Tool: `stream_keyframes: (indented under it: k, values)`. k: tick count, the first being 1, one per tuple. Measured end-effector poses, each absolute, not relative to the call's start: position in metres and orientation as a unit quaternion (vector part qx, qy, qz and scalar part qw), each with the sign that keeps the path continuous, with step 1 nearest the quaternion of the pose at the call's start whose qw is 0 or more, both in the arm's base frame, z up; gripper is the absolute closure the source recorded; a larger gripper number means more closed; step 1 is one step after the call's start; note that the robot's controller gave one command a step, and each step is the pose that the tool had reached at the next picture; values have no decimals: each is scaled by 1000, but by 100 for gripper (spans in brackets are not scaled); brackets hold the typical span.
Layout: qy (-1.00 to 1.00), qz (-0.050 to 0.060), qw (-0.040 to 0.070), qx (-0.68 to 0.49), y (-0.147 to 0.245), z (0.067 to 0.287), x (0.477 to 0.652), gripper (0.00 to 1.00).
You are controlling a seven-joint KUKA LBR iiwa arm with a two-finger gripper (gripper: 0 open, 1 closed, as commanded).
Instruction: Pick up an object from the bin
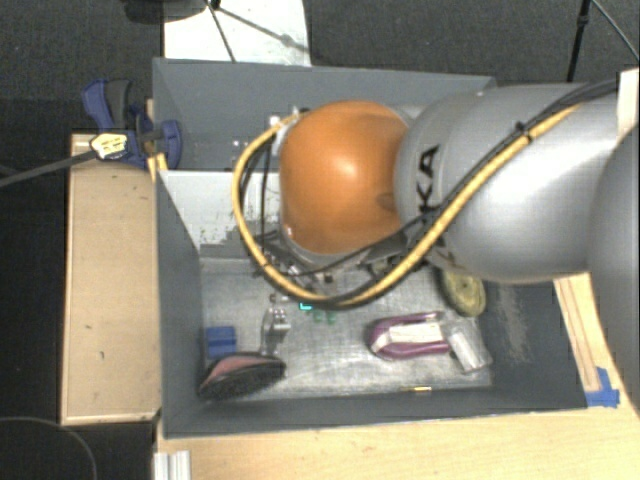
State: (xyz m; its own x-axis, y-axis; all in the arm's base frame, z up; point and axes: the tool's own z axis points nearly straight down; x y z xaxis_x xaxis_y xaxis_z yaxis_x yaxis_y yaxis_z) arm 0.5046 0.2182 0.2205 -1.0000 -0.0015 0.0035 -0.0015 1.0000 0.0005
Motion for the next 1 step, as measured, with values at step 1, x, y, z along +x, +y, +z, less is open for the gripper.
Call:
stream_keyframes:
  k: [1]
  values:
    - [-1000,1,4,8,226,97,492,0]
